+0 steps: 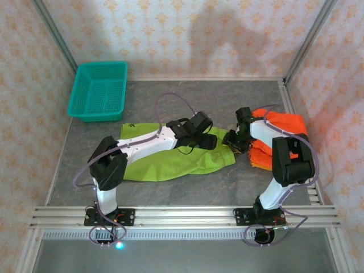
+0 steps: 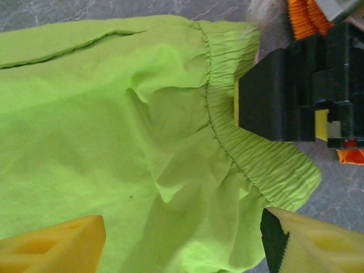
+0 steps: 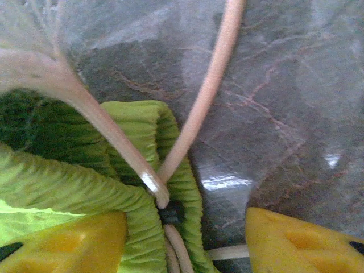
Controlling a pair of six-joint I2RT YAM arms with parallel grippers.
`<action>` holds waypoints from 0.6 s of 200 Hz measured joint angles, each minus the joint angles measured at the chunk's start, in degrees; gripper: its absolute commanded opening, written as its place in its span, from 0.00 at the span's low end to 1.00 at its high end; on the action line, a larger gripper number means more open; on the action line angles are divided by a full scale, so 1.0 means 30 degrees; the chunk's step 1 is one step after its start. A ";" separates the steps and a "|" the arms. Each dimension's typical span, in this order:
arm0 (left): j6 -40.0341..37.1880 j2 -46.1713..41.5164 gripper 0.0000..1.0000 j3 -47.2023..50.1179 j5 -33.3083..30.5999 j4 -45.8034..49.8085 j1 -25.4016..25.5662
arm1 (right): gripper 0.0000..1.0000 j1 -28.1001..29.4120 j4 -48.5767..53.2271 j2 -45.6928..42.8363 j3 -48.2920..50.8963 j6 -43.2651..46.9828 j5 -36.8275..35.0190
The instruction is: Fold and stack the shorts
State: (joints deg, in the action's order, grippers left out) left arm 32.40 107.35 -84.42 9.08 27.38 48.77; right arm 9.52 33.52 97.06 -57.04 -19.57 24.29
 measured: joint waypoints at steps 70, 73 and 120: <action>0.1661 0.4014 0.47 -0.1311 0.0430 -0.0430 0.0568 | 0.38 -0.0408 -0.0721 0.0714 -0.0102 -0.0452 0.1727; 0.1647 0.4175 0.46 -0.1370 0.0423 -0.0408 0.0619 | 0.38 -0.0401 -0.0809 0.0780 -0.0117 -0.0503 0.1800; 0.2157 0.5326 0.39 -0.1843 0.0255 -0.0342 0.0714 | 0.47 -0.0444 -0.0794 0.0998 -0.0240 -0.0648 0.2113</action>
State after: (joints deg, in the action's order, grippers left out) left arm 38.87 123.33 -89.95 9.85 26.35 50.92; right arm 8.19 31.14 100.05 -57.76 -21.52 30.63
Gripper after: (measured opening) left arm 0.408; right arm 0.456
